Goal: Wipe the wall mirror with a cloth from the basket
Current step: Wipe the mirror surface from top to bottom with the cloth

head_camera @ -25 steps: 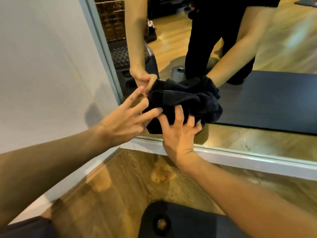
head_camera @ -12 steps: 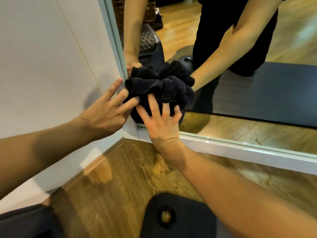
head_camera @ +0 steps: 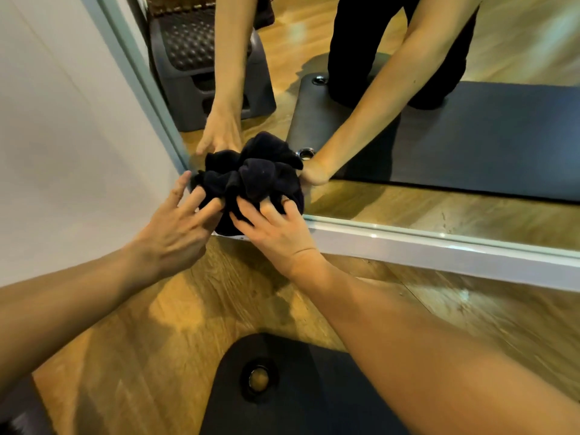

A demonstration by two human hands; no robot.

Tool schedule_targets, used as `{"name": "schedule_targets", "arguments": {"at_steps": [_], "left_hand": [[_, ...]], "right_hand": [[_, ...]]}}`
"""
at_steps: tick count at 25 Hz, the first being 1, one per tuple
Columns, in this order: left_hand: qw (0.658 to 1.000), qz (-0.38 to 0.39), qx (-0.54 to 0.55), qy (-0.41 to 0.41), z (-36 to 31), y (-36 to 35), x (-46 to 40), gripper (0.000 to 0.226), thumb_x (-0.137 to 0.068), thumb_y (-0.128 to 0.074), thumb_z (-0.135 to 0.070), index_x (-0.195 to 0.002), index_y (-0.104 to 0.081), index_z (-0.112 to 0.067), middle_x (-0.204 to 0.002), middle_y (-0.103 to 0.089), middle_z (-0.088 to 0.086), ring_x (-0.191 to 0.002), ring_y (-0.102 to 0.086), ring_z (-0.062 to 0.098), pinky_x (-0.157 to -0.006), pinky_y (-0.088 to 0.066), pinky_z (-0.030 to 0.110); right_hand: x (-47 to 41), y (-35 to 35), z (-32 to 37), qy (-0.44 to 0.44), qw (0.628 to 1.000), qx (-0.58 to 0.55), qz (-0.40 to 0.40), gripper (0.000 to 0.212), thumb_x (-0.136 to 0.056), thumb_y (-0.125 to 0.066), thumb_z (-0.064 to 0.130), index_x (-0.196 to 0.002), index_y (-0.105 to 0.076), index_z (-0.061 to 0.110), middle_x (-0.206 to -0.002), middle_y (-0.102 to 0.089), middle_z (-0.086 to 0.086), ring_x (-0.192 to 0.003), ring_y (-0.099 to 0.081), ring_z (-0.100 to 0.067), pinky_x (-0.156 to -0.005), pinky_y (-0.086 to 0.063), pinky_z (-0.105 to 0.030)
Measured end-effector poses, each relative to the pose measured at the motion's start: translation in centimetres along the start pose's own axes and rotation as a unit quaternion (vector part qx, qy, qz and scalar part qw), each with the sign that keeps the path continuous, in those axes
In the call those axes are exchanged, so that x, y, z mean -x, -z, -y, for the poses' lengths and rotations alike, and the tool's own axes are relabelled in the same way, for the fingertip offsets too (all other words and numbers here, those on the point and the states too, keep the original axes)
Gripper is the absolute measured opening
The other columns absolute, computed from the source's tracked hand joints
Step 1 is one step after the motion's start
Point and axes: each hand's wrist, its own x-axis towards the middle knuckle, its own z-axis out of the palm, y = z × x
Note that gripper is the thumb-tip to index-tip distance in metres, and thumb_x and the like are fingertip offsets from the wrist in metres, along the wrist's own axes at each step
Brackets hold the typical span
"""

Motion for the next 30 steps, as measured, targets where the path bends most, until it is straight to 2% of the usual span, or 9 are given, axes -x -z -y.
{"name": "schedule_targets", "arguments": {"at_steps": [4, 7, 10, 13, 17, 19, 23, 27, 30], "left_hand": [[1.0, 0.014, 0.024, -0.01, -2.5, 2.4, -2.2, 0.065, -0.072, -0.076, -0.03, -0.128, -0.066, 0.001, -0.135, -0.042, 0.018, -0.12, -0.042, 0.045, -0.12, -0.014, 0.068], [0.999, -0.022, 0.037, -0.026, -5.6, 4.5, -5.4, 0.065, -0.076, -0.071, -0.03, -0.133, -0.062, 0.001, -0.138, -0.038, 0.017, -0.121, -0.038, 0.043, -0.12, -0.016, 0.067], [0.995, -0.063, 0.062, -0.039, -8.9, 5.9, -8.5, 0.056, -0.085, -0.055, -0.022, -0.134, -0.06, 0.003, -0.137, -0.041, 0.018, -0.123, -0.039, 0.044, -0.118, -0.017, 0.067], [0.992, -0.073, 0.079, -0.061, -12.4, 7.2, -11.8, 0.056, -0.088, -0.038, -0.02, -0.134, -0.06, 0.004, -0.135, -0.045, 0.019, -0.121, -0.041, 0.044, -0.118, -0.014, 0.067], [0.986, -0.106, 0.094, -0.089, -16.4, 9.9, -16.2, 0.049, -0.088, -0.048, -0.018, -0.129, -0.063, 0.004, -0.131, -0.04, 0.018, -0.117, -0.04, 0.042, -0.117, -0.011, 0.066], [0.984, -0.102, 0.091, -0.115, -18.8, 11.6, -18.5, 0.05, -0.085, -0.056, -0.018, -0.13, -0.063, 0.004, -0.133, -0.038, 0.018, -0.118, -0.039, 0.042, -0.117, -0.011, 0.066], [0.981, -0.063, 0.059, -0.174, -23.0, 15.8, -24.1, 0.057, -0.079, -0.077, -0.024, -0.131, -0.065, -0.002, -0.139, -0.04, 0.017, -0.122, -0.034, 0.041, -0.12, 0.006, 0.068], [0.958, -0.073, -0.005, -0.279, -28.2, 20.1, -30.2, 0.048, -0.103, -0.045, -0.02, -0.149, -0.044, -0.005, -0.159, -0.011, 0.018, -0.131, -0.012, 0.042, -0.105, 0.025, 0.07], [0.949, -0.082, -0.01, -0.303, -32.4, 22.5, -33.9, 0.039, -0.103, -0.045, -0.023, -0.138, -0.059, -0.014, -0.158, -0.014, 0.017, -0.134, -0.025, 0.04, -0.108, 0.022, 0.071]], "right_hand": [[3.0, 1.0, -2.8, -0.016, 1.0, -0.012, 0.02, 0.037, -0.092, -0.069, 0.028, -0.128, -0.069, 0.035, -0.148, -0.052, 0.008, -0.129, -0.038, -0.025, -0.098, -0.034, -0.041], [6.9, 3.1, -6.9, -0.008, 0.999, 0.004, 0.05, 0.044, -0.096, -0.053, 0.025, -0.137, -0.063, 0.036, -0.151, -0.032, 0.003, -0.133, -0.034, -0.026, -0.102, -0.033, -0.041], [10.5, 5.8, -11.2, 0.019, 0.994, 0.021, 0.109, 0.056, -0.084, -0.06, 0.031, -0.139, -0.062, 0.038, -0.152, -0.026, 0.002, -0.136, -0.031, -0.028, -0.104, -0.029, -0.044], [13.9, 8.0, -15.4, 0.011, 0.993, 0.016, 0.117, 0.054, -0.082, -0.071, 0.032, -0.136, -0.066, 0.037, -0.15, -0.03, 0.0, -0.132, -0.036, -0.032, -0.102, -0.031, -0.045], [18.4, 10.2, -20.4, 0.002, 0.994, 0.033, 0.101, 0.047, -0.089, -0.073, 0.028, -0.135, -0.067, 0.038, -0.148, -0.037, 0.0, -0.128, -0.041, -0.031, -0.093, -0.035, -0.044], [21.0, 11.2, -23.2, -0.006, 0.995, 0.044, 0.085, 0.037, -0.099, -0.062, 0.022, -0.132, -0.069, 0.037, -0.146, -0.039, 0.002, -0.125, -0.043, -0.029, -0.091, -0.038, -0.045], [26.7, 14.0, -29.4, -0.012, 0.994, 0.065, 0.091, 0.037, -0.108, -0.047, 0.017, -0.131, -0.069, 0.035, -0.143, -0.044, 0.002, -0.123, -0.045, -0.028, -0.092, -0.04, -0.052], [32.5, 17.7, -36.0, -0.004, 0.99, 0.097, 0.104, 0.037, -0.109, -0.044, 0.017, -0.136, -0.06, 0.036, -0.14, -0.047, 0.002, -0.12, -0.048, -0.029, -0.092, -0.04, -0.055], [36.0, 19.7, -39.4, -0.022, 0.987, 0.106, 0.116, 0.035, -0.106, -0.048, 0.016, -0.133, -0.056, 0.037, -0.136, -0.049, 0.002, -0.116, -0.049, -0.03, -0.092, -0.045, -0.057]]}}
